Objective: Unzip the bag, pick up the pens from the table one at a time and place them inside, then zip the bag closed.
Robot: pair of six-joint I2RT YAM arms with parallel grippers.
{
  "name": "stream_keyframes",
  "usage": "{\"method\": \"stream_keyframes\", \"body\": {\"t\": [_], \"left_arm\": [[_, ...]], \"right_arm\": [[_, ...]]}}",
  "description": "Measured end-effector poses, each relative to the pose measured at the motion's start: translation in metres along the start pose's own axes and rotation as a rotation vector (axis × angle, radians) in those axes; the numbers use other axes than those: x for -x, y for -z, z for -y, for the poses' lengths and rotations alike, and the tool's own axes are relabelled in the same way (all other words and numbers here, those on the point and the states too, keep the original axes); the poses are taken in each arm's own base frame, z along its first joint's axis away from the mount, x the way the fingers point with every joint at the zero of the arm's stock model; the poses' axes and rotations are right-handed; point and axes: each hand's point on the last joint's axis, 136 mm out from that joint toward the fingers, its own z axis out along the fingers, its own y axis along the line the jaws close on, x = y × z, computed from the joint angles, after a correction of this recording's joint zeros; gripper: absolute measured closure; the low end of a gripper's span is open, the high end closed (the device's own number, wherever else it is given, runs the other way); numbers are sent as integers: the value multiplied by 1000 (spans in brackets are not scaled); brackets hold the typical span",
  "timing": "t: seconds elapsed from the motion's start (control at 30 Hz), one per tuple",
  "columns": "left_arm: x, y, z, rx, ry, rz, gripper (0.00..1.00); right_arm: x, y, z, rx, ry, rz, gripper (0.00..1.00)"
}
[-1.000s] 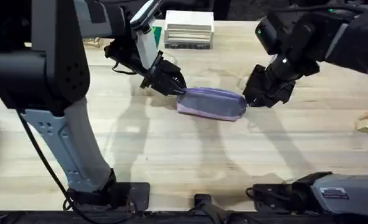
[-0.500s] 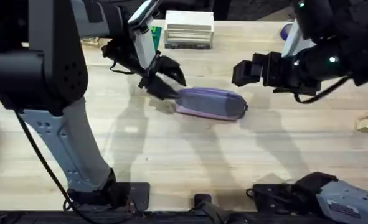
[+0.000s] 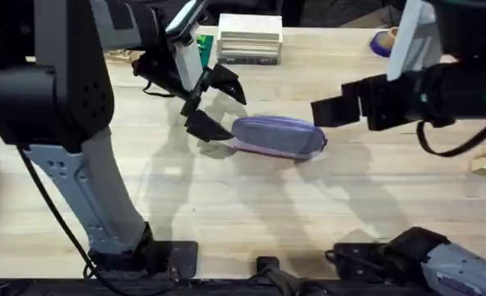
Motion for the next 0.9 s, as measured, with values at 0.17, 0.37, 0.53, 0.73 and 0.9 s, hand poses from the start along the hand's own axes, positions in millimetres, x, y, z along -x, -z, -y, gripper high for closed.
{"method": "stream_keyframes", "body": {"t": [0.17, 0.37, 0.53, 0.73, 0.9], "left_arm": [[12, 16, 16, -8, -64, -130, 4], [49, 40, 32, 79, -107, -240, 4], [69, 55, 45, 158, -45, -309, 4], [93, 80, 72, 338, 132, -416, 4], [109, 94, 89, 465, 226, -438, 5]], "right_arm": [[0, 23, 2, 11, 104, 74, 4], [-5, 34, 4, 13, 117, 91, 4], [-15, 38, 6, 10, 122, 67, 4], [-22, 46, 9, 10, 122, 70, 3], [-23, 57, 10, 16, 118, 113, 4]]}}
